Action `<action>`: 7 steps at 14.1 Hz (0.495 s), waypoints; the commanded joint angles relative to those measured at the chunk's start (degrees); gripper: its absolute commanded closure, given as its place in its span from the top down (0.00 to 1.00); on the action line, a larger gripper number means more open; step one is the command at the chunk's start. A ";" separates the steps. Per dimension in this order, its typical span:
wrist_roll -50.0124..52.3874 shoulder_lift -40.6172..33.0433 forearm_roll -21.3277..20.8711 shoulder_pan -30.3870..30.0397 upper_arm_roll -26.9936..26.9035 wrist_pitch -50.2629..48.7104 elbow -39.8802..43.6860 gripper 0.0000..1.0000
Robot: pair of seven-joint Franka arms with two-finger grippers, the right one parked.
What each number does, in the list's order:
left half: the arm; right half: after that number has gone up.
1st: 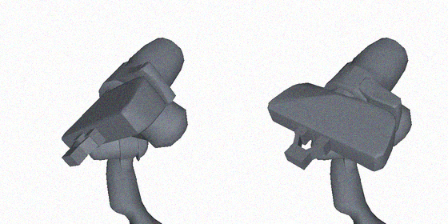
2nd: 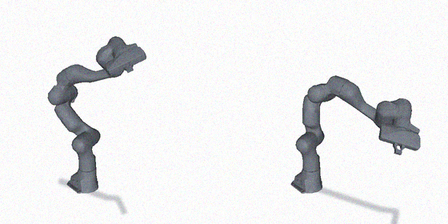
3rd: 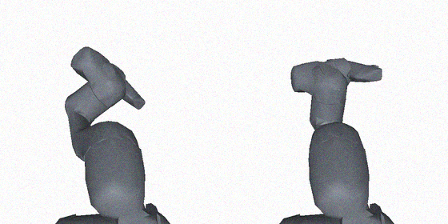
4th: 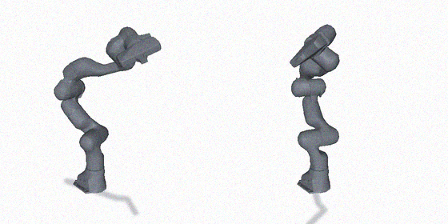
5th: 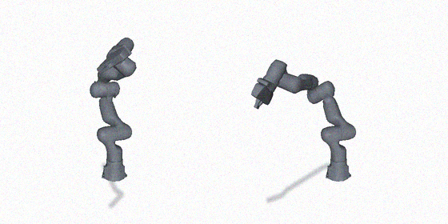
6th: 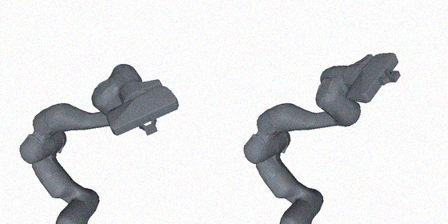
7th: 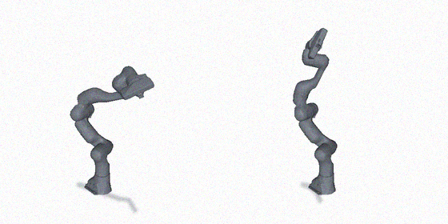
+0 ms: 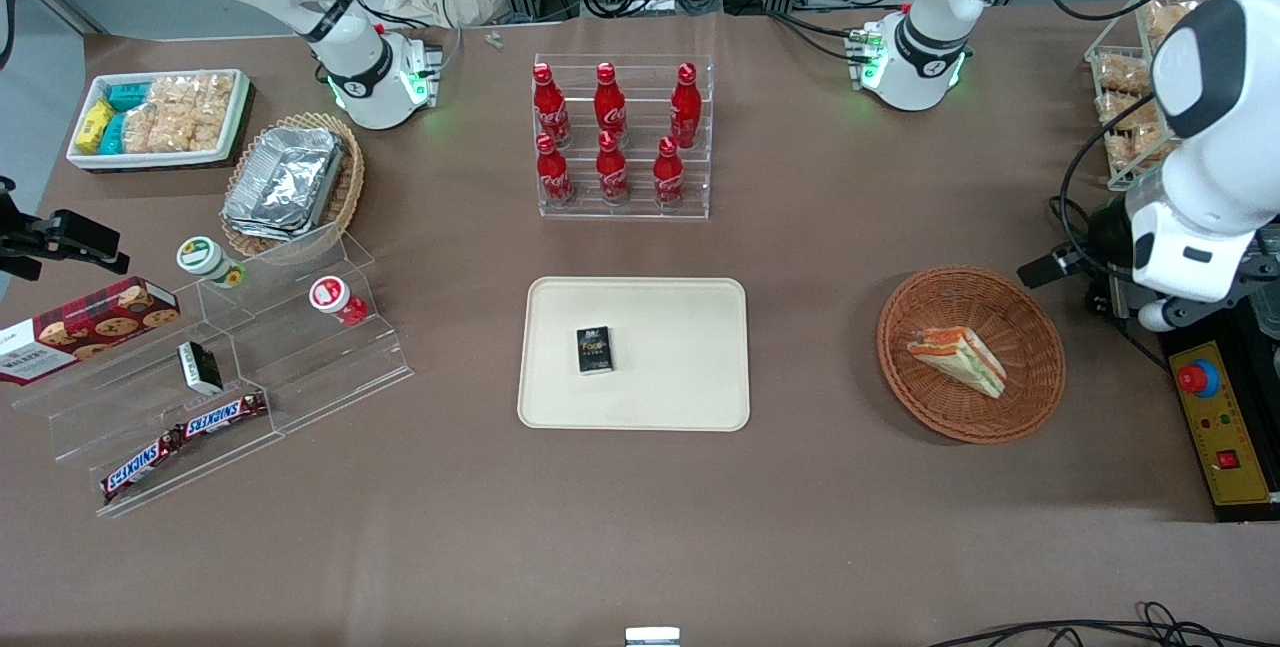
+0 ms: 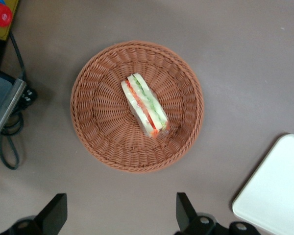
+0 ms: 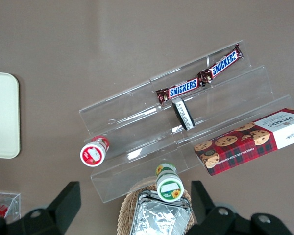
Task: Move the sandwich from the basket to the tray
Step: 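Move the left gripper down over the wrapped sandwich in the wicker basket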
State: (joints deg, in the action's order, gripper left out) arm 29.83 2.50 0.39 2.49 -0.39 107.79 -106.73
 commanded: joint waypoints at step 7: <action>17.08 9.09 0.49 -0.12 0.31 20.96 -10.34 1.00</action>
State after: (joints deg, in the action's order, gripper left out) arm 42.74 9.07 0.39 2.34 -0.30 126.08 -117.07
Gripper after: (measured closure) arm 0.000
